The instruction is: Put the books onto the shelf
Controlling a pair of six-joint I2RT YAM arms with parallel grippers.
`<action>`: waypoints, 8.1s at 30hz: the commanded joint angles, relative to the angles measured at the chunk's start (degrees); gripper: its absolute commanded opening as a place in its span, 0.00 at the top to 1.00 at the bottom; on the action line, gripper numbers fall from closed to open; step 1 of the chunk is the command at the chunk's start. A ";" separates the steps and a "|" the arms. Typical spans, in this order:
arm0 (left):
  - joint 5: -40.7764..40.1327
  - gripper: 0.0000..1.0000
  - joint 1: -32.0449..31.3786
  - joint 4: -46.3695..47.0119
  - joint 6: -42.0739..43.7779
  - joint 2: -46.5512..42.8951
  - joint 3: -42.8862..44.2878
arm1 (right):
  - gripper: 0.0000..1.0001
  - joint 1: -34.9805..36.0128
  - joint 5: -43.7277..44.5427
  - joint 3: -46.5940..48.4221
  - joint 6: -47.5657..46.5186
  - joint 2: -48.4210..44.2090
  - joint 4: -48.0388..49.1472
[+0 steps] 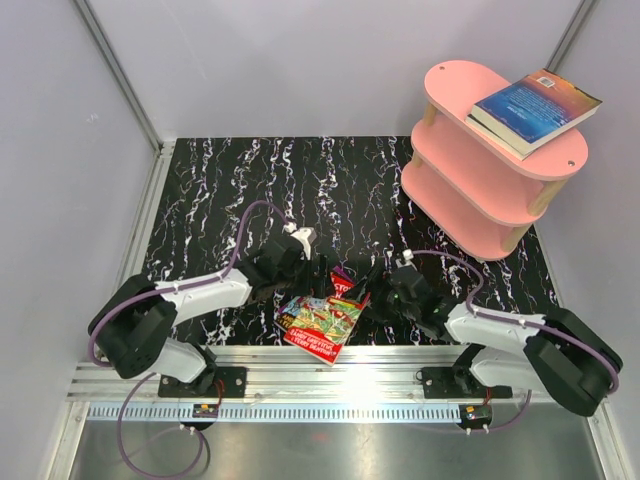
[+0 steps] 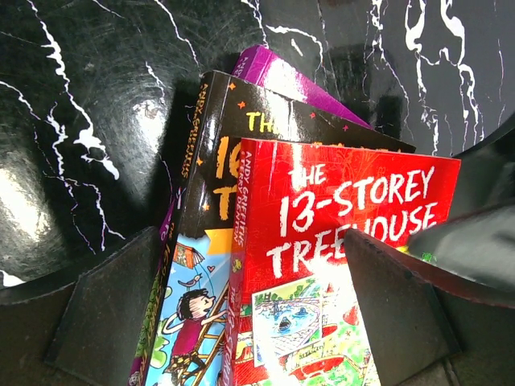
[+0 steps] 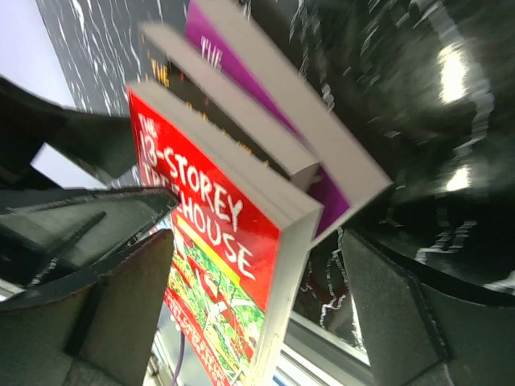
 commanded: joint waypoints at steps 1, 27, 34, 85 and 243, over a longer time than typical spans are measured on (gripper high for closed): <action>0.10 0.01 -1.43 1.46 -0.89 0.82 1.47 | 0.09 3.20 0.29 1.57 2.57 3.58 8.79; 0.89 0.01 -7.49 4.63 -3.53 7.32 4.54 | 0.90 4.70 3.54 8.34 -4.63 -10.28 -13.51; -0.69 0.01 -7.49 3.40 -3.45 7.50 5.77 | 1.00 4.70 8.81 18.61 -11.48 -15.39 -27.40; 3.26 0.01 1.82 7.00 1.30 6.53 0.94 | 1.00 -80.89 -33.17 119.88 -31.98 38.04 -52.65; 0.80 0.01 -0.02 3.40 -2.65 12.59 6.74 | 0.00 -26.08 -5.78 20.84 -27.15 -21.37 -40.79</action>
